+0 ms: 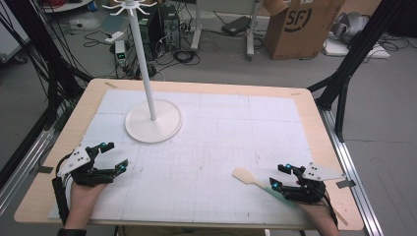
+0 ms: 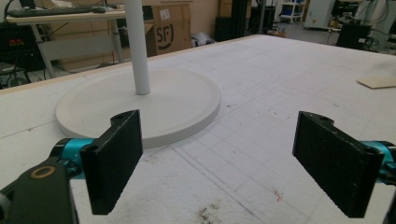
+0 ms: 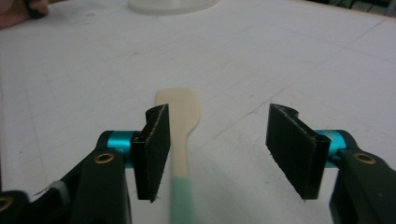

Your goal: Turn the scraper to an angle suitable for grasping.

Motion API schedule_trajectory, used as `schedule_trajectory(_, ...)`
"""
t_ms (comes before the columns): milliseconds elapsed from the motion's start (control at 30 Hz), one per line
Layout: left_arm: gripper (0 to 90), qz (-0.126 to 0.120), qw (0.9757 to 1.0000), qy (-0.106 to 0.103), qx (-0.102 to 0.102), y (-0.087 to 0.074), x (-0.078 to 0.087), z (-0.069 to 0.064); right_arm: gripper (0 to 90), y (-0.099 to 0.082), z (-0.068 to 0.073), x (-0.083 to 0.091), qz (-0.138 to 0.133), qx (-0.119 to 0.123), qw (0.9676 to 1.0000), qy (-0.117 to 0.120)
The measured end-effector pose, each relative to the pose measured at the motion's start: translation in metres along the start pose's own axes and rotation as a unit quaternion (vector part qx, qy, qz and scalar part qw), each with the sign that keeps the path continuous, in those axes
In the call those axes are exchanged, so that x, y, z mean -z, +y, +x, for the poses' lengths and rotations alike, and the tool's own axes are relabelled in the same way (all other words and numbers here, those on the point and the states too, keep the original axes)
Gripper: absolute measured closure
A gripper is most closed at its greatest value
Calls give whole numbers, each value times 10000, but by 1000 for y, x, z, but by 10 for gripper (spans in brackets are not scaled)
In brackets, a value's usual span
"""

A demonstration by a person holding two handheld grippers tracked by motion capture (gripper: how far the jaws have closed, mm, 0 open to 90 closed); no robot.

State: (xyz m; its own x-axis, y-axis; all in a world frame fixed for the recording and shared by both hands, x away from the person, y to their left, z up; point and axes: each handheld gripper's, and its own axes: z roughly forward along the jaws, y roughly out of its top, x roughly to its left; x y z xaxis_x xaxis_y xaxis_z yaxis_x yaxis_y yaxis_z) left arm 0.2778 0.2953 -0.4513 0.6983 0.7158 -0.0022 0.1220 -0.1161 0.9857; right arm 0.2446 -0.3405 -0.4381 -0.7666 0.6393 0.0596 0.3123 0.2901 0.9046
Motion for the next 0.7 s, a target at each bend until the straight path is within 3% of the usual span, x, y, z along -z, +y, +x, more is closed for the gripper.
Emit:
schedule_trajectory(167,163,7,10000,25,9,0,0,0,510,-1,6,-10,477,122,9987,151)
schedule_trajectory(367,163,16,10000,75,21,0,0,0,620,-1,12,-21,1035,272,9941,189)
schedule_trajectory(700,162,34,9999,98,-11,0,0,-1,767,3,19,-31,1440,574,9876,228)
